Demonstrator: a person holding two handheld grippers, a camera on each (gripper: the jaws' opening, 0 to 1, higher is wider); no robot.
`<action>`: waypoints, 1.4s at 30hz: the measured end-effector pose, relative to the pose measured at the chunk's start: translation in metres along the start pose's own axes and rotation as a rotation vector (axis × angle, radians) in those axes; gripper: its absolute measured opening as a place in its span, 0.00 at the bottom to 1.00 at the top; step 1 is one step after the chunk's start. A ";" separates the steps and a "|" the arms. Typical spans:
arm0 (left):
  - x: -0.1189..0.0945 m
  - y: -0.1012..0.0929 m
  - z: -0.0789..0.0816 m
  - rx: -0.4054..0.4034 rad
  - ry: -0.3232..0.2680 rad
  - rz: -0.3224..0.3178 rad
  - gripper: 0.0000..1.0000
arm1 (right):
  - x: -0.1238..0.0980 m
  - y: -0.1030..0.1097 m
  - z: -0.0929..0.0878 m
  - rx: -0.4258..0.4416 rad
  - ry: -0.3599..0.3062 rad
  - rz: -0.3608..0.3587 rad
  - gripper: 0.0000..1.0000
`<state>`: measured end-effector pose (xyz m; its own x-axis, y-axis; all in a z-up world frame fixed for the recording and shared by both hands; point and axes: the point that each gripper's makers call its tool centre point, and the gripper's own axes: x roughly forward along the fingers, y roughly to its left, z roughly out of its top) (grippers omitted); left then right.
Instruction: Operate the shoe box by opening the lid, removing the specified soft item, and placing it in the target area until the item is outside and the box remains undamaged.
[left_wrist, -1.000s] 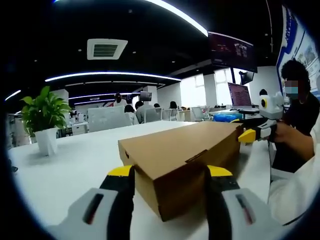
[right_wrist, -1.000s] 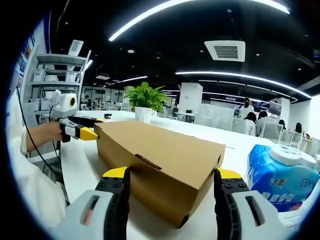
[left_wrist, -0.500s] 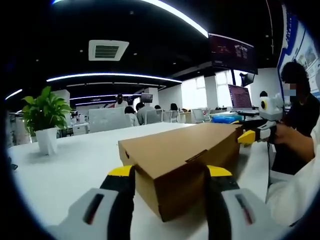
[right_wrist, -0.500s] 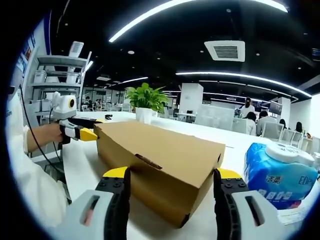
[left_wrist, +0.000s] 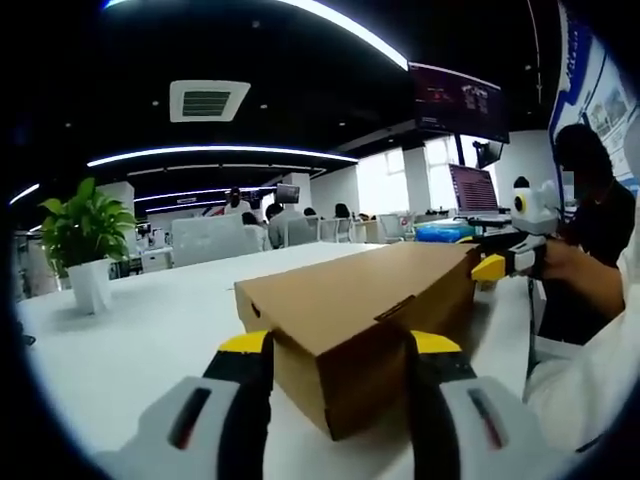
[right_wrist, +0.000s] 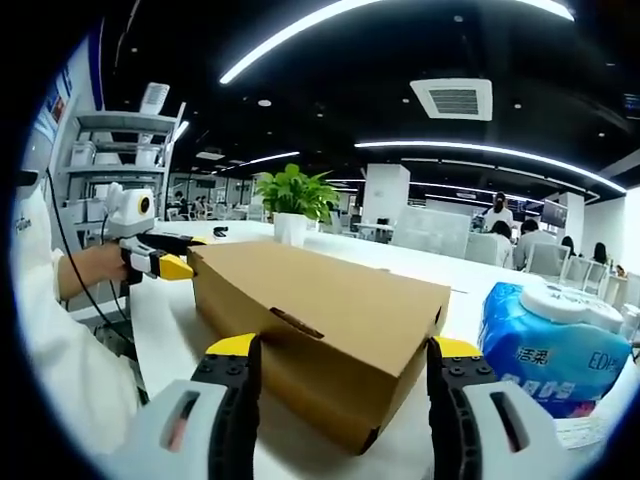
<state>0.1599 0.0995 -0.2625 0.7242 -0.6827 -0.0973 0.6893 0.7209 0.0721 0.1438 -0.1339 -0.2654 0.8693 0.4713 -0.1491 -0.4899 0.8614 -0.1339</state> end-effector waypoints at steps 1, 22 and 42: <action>0.000 0.000 0.000 -0.002 -0.001 -0.001 0.53 | 0.000 0.000 0.000 0.000 0.000 0.000 0.69; -0.007 -0.007 0.001 -0.005 -0.017 -0.022 0.53 | -0.008 0.005 -0.001 0.005 0.006 -0.007 0.68; -0.005 -0.012 0.001 0.016 0.001 -0.045 0.53 | -0.014 0.000 -0.003 -0.005 0.019 -0.010 0.67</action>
<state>0.1478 0.0944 -0.2618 0.6924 -0.7143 -0.1016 0.7214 0.6875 0.0835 0.1311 -0.1412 -0.2659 0.8728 0.4591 -0.1659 -0.4817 0.8651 -0.1401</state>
